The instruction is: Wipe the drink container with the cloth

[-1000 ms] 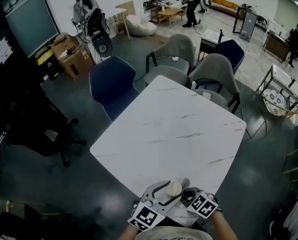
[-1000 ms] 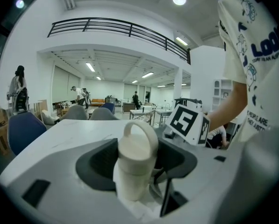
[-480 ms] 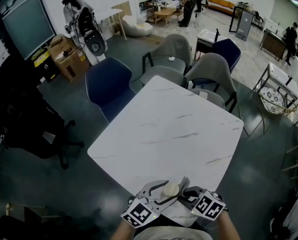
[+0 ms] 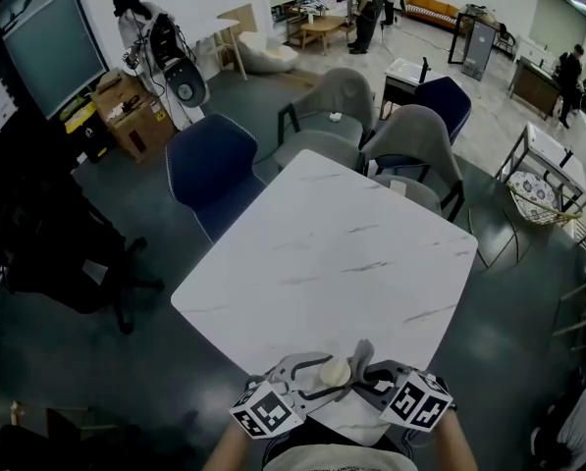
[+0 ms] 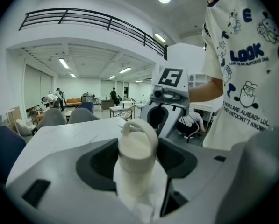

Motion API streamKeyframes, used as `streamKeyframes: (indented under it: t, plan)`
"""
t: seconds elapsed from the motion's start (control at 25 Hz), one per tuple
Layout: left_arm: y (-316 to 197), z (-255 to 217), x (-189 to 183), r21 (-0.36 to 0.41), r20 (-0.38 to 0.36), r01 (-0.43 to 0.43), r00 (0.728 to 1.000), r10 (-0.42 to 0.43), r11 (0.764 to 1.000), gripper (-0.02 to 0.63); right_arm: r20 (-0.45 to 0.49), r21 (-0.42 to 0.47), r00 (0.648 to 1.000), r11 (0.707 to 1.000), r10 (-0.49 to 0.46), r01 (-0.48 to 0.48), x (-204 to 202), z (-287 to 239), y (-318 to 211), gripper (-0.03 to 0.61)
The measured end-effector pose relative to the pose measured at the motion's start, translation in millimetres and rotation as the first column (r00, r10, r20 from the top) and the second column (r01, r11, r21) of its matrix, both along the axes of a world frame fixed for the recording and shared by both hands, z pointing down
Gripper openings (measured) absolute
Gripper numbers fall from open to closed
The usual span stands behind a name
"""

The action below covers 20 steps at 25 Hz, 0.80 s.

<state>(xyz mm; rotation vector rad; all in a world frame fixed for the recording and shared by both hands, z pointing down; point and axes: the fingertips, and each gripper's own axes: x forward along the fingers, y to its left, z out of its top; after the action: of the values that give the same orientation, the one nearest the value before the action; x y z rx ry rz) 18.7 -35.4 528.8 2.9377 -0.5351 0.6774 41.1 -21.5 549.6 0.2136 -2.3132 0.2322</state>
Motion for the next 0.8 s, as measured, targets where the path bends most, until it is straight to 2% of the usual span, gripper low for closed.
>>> streamKeyframes:
  t: [0.32, 0.8]
  plan:
    - [1, -5, 2, 0.009, 0.056, -0.168, 0.984, 0.167, 0.986, 0.264, -0.045, 0.024, 0.998, 0.999, -0.037, 0.038, 0, 4, -4, 0.046]
    - [3, -2, -4, -0.012, 0.057, -0.237, 0.97, 0.237, 0.971, 0.262, -0.073, 0.017, 0.997, 1.0, -0.021, 0.022, -4, 25, -10, 0.046]
